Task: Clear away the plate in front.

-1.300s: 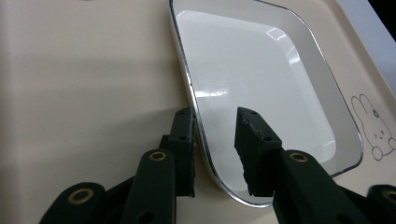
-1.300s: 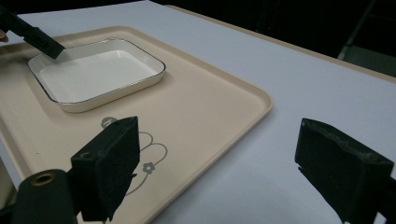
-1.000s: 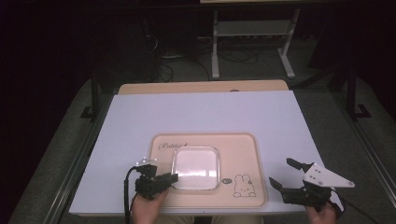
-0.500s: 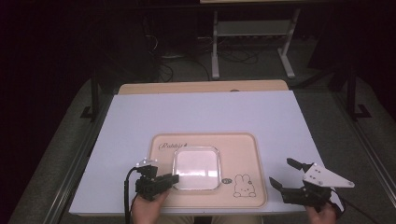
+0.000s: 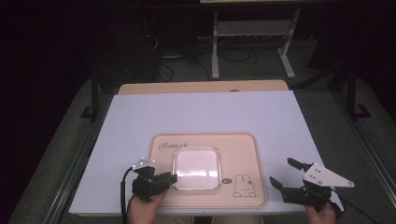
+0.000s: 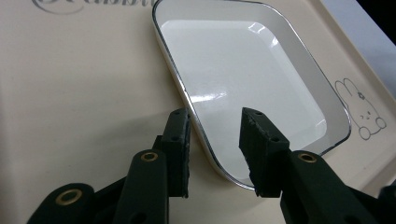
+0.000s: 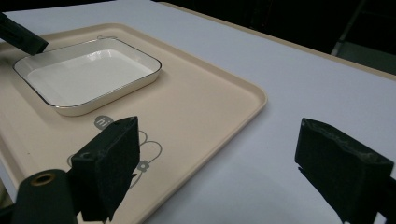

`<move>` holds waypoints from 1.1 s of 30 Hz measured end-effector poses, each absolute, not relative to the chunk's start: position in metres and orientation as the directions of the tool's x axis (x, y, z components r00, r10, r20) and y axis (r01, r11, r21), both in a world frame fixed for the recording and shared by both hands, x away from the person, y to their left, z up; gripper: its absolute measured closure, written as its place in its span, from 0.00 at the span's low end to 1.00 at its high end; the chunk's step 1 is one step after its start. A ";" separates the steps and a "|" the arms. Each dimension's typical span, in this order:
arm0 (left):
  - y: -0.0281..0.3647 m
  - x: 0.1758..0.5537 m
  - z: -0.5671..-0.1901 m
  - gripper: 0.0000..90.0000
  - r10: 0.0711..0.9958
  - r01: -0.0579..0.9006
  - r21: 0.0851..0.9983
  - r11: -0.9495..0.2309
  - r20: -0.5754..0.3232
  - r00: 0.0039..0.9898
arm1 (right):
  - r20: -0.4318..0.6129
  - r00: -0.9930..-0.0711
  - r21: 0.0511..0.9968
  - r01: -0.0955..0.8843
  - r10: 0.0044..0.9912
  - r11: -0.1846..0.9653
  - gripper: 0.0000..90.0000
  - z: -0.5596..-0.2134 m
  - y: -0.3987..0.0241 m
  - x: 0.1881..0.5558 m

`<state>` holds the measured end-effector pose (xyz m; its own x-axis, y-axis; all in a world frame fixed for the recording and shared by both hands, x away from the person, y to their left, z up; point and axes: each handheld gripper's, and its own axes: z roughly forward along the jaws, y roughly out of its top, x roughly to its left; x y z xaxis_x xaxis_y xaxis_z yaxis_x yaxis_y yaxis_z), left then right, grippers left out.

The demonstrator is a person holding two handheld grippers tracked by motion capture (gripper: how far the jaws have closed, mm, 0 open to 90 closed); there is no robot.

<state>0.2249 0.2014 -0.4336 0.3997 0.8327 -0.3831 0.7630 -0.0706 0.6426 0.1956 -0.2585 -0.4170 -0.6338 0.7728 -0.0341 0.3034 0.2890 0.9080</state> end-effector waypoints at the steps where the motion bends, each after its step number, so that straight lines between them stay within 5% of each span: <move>1: 0.201 0.225 -0.433 0.69 0.832 0.761 0.645 -0.068 -0.384 0.400 | -0.033 -0.633 0.907 0.305 0.773 0.289 0.15 -0.417 -0.259 0.196; 33: 0.235 0.234 -0.403 0.47 0.744 0.551 0.790 -0.267 -0.194 0.639 | -0.036 -0.593 0.892 0.343 0.804 0.293 0.15 -0.420 -0.260 0.200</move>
<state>0.2336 0.2346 -0.4030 0.6389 0.7444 -0.1940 0.5515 -0.2674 0.7902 0.2000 -0.2598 -0.4198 -0.5929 0.8045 -0.0365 0.3431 0.2933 0.8924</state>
